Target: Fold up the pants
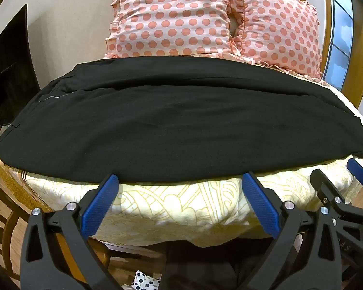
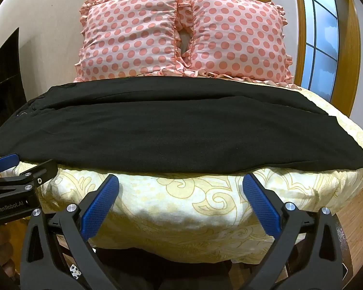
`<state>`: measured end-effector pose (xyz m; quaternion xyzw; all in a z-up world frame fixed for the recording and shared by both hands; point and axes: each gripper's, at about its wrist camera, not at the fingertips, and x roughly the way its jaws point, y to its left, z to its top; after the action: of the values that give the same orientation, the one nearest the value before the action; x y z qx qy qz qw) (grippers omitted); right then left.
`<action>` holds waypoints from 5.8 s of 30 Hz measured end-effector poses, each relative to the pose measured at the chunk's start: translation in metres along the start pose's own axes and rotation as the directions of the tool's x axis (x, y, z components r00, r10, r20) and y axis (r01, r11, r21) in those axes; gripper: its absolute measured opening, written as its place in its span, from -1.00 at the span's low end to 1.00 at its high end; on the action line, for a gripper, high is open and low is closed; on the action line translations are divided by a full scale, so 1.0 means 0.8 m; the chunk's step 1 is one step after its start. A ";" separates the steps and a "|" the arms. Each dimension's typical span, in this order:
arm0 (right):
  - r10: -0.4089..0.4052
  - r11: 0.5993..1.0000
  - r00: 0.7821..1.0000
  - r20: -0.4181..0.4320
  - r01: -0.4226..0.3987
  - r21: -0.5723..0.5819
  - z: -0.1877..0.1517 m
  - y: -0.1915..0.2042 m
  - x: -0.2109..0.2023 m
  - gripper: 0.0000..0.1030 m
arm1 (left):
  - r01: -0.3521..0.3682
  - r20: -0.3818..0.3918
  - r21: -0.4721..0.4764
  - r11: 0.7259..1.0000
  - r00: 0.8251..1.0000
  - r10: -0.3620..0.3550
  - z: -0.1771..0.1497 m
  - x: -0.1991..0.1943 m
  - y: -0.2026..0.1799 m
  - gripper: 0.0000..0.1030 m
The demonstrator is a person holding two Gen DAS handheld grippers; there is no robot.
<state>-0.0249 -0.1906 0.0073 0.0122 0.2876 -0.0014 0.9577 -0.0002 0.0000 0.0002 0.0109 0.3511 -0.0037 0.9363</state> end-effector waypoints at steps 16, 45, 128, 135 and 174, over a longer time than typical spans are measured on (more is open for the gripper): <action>-0.001 1.000 1.000 0.001 0.001 0.000 0.000 0.001 0.000 0.97 | 0.000 0.003 -0.002 1.000 1.000 0.000 0.001 0.000 0.000 0.97; -0.001 1.000 1.000 0.002 0.001 0.000 -0.001 0.001 0.000 0.97 | 0.001 0.004 0.000 1.000 1.000 -0.001 0.000 0.000 0.000 0.97; -0.349 0.899 0.936 -0.055 0.351 0.263 0.256 -0.248 0.106 0.93 | 0.009 0.111 -0.121 0.993 0.994 0.004 0.095 0.000 0.061 0.97; -0.430 0.776 0.837 -0.338 0.534 0.334 0.291 -0.342 0.265 0.18 | 0.006 0.063 -0.126 0.992 0.998 0.002 0.101 0.034 0.070 0.97; -0.156 0.772 0.984 0.089 0.065 0.633 0.094 -0.326 -0.001 -0.92 | 0.067 0.059 -0.087 0.994 0.996 -0.062 0.096 0.034 0.053 0.97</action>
<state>0.0133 -0.4533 0.0650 0.3131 0.2048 -0.1543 0.9145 0.0717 0.0404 0.0407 -0.0425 0.3247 -0.0187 0.9447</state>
